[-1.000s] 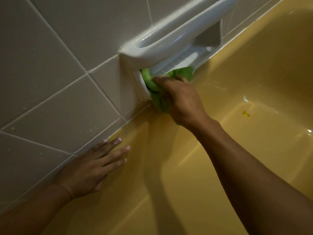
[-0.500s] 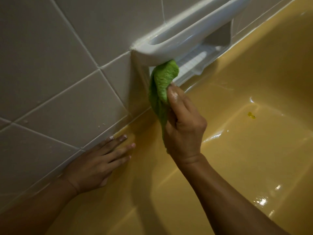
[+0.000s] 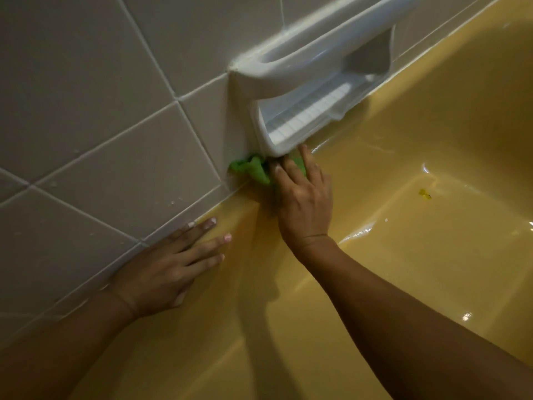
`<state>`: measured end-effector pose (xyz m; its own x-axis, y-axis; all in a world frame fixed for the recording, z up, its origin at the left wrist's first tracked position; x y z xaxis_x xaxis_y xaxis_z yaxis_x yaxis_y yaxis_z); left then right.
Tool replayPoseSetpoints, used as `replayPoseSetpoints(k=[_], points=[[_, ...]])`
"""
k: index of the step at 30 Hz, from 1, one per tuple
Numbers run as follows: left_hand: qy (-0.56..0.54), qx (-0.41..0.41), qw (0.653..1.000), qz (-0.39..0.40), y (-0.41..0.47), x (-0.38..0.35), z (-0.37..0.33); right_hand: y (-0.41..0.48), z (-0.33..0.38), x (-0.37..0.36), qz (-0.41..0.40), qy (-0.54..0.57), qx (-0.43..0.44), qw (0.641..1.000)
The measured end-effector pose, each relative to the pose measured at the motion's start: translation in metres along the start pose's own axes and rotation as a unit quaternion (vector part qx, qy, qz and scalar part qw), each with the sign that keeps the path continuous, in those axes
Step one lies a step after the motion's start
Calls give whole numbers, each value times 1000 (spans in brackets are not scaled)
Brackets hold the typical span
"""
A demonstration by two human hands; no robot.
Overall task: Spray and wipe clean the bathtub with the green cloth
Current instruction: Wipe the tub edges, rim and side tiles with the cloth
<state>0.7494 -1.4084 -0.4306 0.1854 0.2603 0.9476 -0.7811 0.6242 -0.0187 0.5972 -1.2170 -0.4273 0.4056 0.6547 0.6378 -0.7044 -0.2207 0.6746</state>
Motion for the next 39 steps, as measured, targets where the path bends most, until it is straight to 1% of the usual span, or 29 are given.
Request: replayPoseSetpoints(k=[2,3,5,7,8,10,12,13,14,16,17,18,19,23,26,29,32,36,39], points=[[5,1,1000,0,0,-1,0,1,3,0,-10,7,-2,1000],[9,2,1000,0,0,-1,0,-3,4,-4,-6,18,12,1000],[11,2,1000,3,0,-2,0,-8,0,-11,13,34,53,998],[8,-1,1000,6,0,-2,1,-4,-21,-18,30,33,60,997],[7,0,1000,7,1,-3,1,3,-37,-19,33,26,38,998],[5,2,1000,7,1,-3,1,21,-74,-17,43,15,-46,998],[4,-1,1000,7,2,-4,1,34,-98,-15,59,37,-118,990],[6,-2,1000,9,2,-4,1,35,-98,-16,62,58,-133,987],[10,-2,1000,11,2,-4,1,32,-89,-16,67,80,-126,986],[15,0,1000,15,3,-3,1,16,-59,-18,90,108,-51,989],[16,1,1000,18,3,-3,1,7,-46,-18,107,110,-4,988],[17,0,1000,20,3,-3,1,1,-40,-18,125,106,24,986],[18,0,1000,22,3,-3,0,1,-42,-18,136,99,28,985],[19,4,1000,13,2,-2,1,23,-76,-14,136,87,-57,985],[23,10,1000,-2,3,-2,0,34,-106,-15,149,83,-77,982],[28,10,1000,-5,1,-3,0,49,-141,-18,143,103,-145,974],[32,12,999,0,0,-5,-1,59,-161,-21,130,119,-205,963],[47,16,999,-1,2,-3,-2,52,-142,-30,121,95,-192,969],[48,23,998,-17,4,1,-2,29,-102,-35,95,140,-161,972]])
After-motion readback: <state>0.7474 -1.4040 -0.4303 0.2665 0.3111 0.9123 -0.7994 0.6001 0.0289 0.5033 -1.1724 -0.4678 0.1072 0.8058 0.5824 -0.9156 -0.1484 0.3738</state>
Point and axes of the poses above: each hand's wrist, its own y-axis towards the middle knuckle, its own x-axis out of the back of the hand, z = x × y, the point moved 5 cm from there along y, towards the middle knuckle, and after that the axes turned 5 degrees about y, right-handed, at the moved point
